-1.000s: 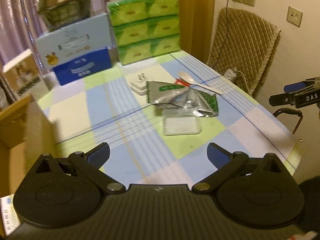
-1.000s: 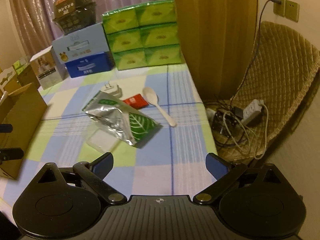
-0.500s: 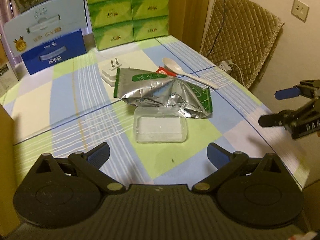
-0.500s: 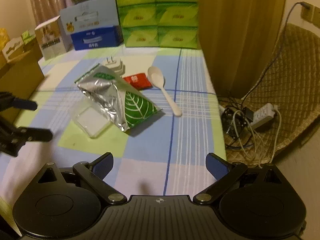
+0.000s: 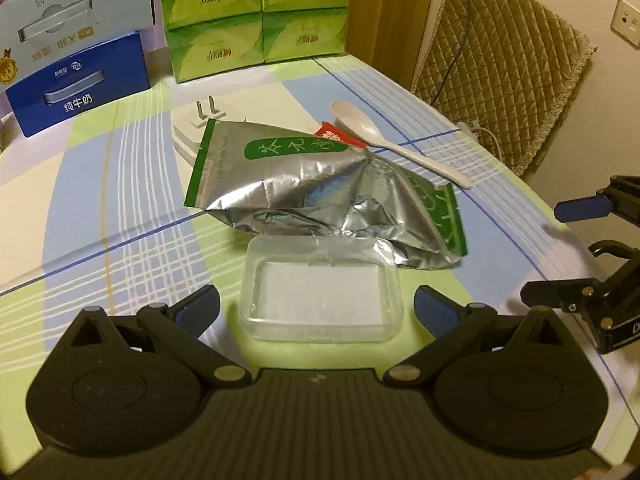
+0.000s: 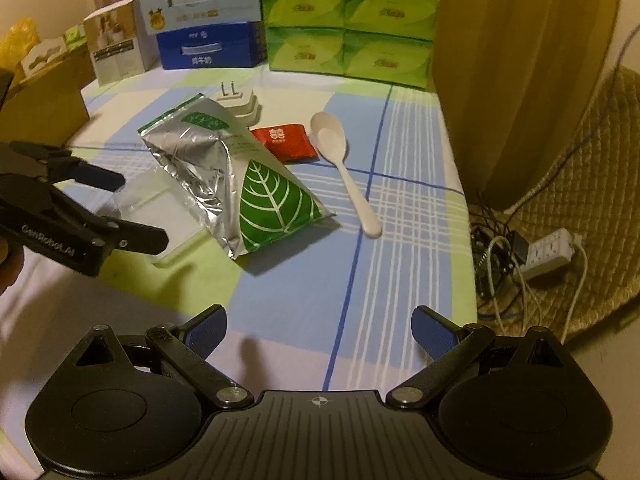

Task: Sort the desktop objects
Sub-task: 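Grasp the clear plastic tray with the left tool while the right tool grasps the silver foil pouch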

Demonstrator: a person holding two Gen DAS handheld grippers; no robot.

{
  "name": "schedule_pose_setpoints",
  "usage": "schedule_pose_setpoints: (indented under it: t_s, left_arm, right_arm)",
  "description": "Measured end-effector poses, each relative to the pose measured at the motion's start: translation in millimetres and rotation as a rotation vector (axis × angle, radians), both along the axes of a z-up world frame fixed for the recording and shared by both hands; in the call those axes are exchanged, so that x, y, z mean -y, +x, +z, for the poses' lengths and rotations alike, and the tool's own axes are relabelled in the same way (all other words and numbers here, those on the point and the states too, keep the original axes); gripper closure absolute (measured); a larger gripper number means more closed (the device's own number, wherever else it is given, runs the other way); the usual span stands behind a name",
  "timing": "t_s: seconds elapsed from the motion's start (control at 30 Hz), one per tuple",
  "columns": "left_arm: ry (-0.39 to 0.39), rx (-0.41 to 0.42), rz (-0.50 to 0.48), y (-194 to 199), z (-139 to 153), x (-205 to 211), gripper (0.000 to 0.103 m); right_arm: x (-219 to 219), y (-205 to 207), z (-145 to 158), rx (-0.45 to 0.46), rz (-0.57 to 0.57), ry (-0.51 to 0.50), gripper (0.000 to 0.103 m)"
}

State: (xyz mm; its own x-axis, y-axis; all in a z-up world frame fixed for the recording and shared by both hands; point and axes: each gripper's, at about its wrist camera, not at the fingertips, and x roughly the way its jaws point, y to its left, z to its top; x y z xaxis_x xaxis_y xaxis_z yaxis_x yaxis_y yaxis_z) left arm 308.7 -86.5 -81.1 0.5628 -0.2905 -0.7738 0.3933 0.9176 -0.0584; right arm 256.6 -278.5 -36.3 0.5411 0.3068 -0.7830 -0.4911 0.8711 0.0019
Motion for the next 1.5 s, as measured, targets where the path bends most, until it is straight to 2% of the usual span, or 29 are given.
schedule_pose_setpoints:
  t_s: [0.07, 0.2, 0.43, 0.57, 0.73, 0.83, 0.97, 1.0, 1.03, 1.17, 1.2, 1.23, 1.5]
  left_arm:
    - [0.005, 0.001, 0.005, 3, -4, -1, 0.005]
    - [0.017, -0.022, -0.011, 4, -11, -6, 0.018]
    - [0.063, -0.011, -0.006, -17, -4, -38, 0.019]
    - [0.063, -0.004, 0.014, -34, 1, -59, 0.019]
    - [0.049, 0.019, 0.031, -47, 4, -72, 0.019]
    - [0.032, 0.028, 0.037, -51, 4, -78, 0.019]
    - [0.016, 0.019, 0.047, -53, 2, -86, 0.019]
    - [0.012, 0.017, 0.050, -54, 2, -88, 0.019]
    - [0.009, 0.017, 0.052, -55, 3, -89, 0.019]
    - [0.005, 0.025, 0.049, -66, 6, -93, 0.019]
    - [0.004, 0.025, 0.047, -69, 7, -93, 0.019]
    - [0.002, 0.024, 0.046, -73, 8, -93, 0.019]
    - [-0.013, 0.013, 0.044, -109, 9, -93, 0.019]
  right_arm:
    - [-3, 5, -2, 0.003, 0.017, 0.005, 0.007]
    - [-15, 13, -1, 0.018, 0.061, 0.005, 0.007]
    - [-48, 24, 5, 0.070, 0.200, -0.023, 0.007]
    - [-77, 32, 4, 0.101, 0.298, -0.064, 0.007]
    - [-113, 44, -9, 0.089, 0.394, -0.137, 0.007]
    - [-128, 54, -19, 0.064, 0.406, -0.177, 0.007]
    - [-139, 63, -30, 0.038, 0.395, -0.234, 0.007]
    - [-139, 63, -31, 0.031, 0.383, -0.234, 0.011]
    - [-138, 64, -30, 0.021, 0.362, -0.227, 0.020]
    - [-135, 54, -24, -0.020, 0.258, -0.211, 0.033]
    - [-135, 48, -23, -0.029, 0.241, -0.221, 0.046]
    - [-134, 44, -20, -0.044, 0.225, -0.217, 0.047]
    - [-109, 16, -5, -0.350, 0.039, -0.039, 0.048]
